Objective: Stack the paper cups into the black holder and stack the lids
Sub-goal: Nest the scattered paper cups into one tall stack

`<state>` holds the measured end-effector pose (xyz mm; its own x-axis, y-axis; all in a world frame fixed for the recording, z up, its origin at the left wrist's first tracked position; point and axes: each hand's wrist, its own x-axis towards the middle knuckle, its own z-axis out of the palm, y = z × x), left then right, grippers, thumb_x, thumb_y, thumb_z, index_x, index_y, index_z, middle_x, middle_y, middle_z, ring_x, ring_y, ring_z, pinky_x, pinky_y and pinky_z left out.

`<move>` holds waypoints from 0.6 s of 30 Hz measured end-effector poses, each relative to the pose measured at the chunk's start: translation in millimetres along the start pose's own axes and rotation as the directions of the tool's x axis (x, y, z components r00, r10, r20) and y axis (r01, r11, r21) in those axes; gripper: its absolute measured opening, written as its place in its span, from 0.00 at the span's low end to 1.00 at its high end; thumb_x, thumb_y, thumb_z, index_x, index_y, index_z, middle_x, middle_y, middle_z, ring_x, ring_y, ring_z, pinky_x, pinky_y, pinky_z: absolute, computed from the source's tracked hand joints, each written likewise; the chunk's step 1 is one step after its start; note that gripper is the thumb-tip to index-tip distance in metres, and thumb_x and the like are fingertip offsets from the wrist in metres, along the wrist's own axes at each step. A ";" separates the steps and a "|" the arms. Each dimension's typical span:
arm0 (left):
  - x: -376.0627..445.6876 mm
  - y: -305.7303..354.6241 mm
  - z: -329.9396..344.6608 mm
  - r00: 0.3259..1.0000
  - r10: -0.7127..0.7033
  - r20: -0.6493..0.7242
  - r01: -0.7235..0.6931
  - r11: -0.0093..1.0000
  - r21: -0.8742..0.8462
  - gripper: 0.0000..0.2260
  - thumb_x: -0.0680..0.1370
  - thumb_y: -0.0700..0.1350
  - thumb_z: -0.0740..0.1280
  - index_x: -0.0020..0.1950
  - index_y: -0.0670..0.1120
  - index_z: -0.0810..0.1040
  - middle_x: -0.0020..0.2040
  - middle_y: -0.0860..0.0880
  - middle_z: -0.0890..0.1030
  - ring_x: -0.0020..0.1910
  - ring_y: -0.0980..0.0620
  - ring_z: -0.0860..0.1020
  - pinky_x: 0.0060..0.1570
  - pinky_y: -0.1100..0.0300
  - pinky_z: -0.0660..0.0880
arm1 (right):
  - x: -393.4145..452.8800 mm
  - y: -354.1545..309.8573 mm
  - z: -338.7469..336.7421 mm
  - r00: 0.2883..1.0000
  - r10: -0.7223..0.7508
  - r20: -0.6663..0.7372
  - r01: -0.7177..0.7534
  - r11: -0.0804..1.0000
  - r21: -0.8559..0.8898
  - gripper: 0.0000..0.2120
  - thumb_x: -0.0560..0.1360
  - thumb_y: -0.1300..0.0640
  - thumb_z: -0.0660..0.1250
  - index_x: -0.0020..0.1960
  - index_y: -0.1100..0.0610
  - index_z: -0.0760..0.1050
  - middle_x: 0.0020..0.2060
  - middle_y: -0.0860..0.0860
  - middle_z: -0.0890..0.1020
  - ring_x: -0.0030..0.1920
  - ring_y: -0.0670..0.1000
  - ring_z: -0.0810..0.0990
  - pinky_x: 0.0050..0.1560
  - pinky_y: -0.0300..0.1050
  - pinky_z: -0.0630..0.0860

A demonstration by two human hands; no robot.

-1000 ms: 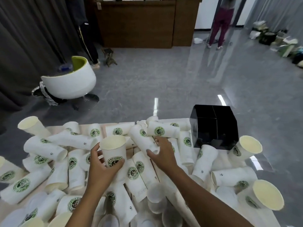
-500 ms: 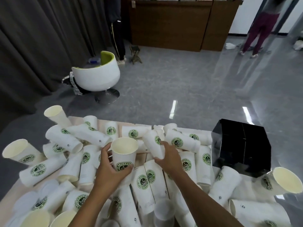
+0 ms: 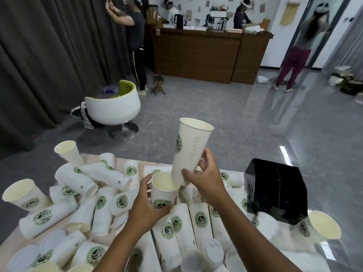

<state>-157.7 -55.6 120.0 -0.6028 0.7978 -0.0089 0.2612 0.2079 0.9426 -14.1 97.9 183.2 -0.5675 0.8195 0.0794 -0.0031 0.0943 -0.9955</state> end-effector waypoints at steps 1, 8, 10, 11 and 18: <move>0.2 6.1 4.0 1.000 0.012 0.016 -0.012 1.000 -0.014 0.44 0.64 0.45 0.84 0.69 0.70 0.63 0.62 0.58 0.77 0.54 0.59 0.81 0.49 0.63 0.79 | -2.3 -7.1 1.0 1.000 -0.004 0.027 0.004 1.000 -0.009 0.37 0.63 0.53 0.78 0.70 0.48 0.68 0.64 0.49 0.81 0.64 0.49 0.81 0.59 0.49 0.82; -3.1 40.0 24.2 0.991 0.126 0.038 -0.124 0.992 -0.038 0.47 0.64 0.40 0.83 0.70 0.72 0.62 0.59 0.55 0.79 0.56 0.56 0.82 0.55 0.51 0.82 | -27.0 -22.0 -4.0 0.997 -0.040 0.064 0.052 0.979 -0.198 0.36 0.63 0.47 0.78 0.68 0.44 0.68 0.65 0.47 0.78 0.66 0.46 0.78 0.65 0.53 0.79; -6.2 43.3 26.2 0.988 0.151 0.039 -0.149 0.988 -0.050 0.49 0.65 0.38 0.83 0.74 0.69 0.60 0.60 0.55 0.79 0.57 0.58 0.82 0.55 0.53 0.82 | -33.7 -20.7 -8.1 0.997 -0.047 0.057 0.058 0.978 -0.203 0.36 0.63 0.47 0.79 0.67 0.44 0.68 0.65 0.46 0.78 0.67 0.46 0.78 0.66 0.54 0.78; -8.0 44.8 27.3 0.986 0.163 0.042 -0.160 0.985 -0.056 0.51 0.65 0.38 0.83 0.76 0.68 0.59 0.61 0.54 0.78 0.57 0.59 0.81 0.55 0.54 0.82 | -36.6 -19.6 -10.1 0.998 -0.045 0.051 0.054 0.977 -0.204 0.36 0.63 0.48 0.79 0.67 0.43 0.68 0.66 0.45 0.78 0.67 0.45 0.78 0.66 0.54 0.78; -20.1 50.8 30.3 0.982 0.181 0.049 -0.177 0.981 -0.085 0.56 0.66 0.39 0.84 0.77 0.73 0.52 0.63 0.54 0.76 0.57 0.62 0.81 0.50 0.60 0.82 | -54.0 -31.1 -25.4 0.988 -0.148 -0.033 0.139 0.971 -0.196 0.46 0.67 0.54 0.83 0.77 0.41 0.60 0.66 0.40 0.74 0.63 0.42 0.77 0.60 0.38 0.77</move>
<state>-109.5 -44.0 157.9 -0.5079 0.8490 0.1457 0.2985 0.0148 0.9543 37.6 65.0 211.2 -0.5332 0.8147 0.2280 0.0790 0.3163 -0.9454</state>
